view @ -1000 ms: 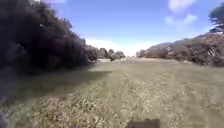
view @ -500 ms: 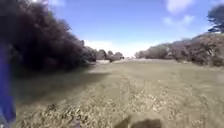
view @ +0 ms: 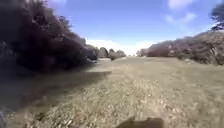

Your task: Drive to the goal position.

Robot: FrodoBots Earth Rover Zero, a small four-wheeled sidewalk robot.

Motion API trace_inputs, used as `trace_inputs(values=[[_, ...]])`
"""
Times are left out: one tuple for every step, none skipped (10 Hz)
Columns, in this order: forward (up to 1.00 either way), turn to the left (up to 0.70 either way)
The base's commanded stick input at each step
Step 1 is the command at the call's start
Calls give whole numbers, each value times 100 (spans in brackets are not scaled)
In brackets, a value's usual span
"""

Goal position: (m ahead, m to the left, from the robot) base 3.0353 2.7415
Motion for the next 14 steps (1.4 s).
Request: trace_inputs(values=[[0,0],[0,0],[0,0],[0,0],[0,0],[0,0],[0,0],[70,0],[70,0],[70,0],[70,0],[70,0],[70,0],[70,0]])
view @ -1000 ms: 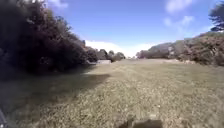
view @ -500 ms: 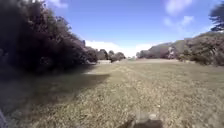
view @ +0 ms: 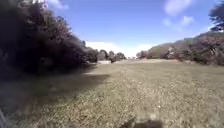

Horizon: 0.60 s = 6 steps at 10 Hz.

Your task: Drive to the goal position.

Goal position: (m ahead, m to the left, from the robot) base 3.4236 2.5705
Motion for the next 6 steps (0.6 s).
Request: trace_inputs(values=[[70,0],[70,0],[70,0],[70,0],[70,-1],[70,-15]])
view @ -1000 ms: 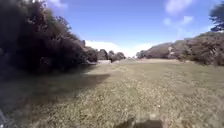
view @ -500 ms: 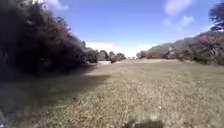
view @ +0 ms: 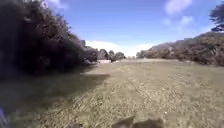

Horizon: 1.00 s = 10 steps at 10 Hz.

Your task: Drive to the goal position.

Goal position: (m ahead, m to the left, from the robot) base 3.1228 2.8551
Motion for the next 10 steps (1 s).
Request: trace_inputs(values=[[70,-29],[70,-19],[70,-9],[70,-5],[70,-4],[70,-2],[70,-1],[70,0],[70,0],[70,0]])
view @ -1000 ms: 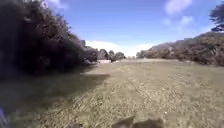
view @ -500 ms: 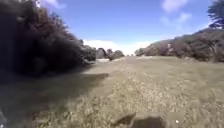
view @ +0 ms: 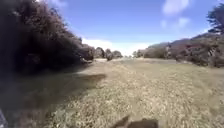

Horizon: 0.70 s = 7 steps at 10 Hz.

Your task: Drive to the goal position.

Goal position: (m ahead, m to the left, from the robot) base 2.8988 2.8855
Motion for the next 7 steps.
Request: trace_inputs(values=[[70,0],[70,0],[70,0],[70,0],[70,0],[70,0],[70,0]])
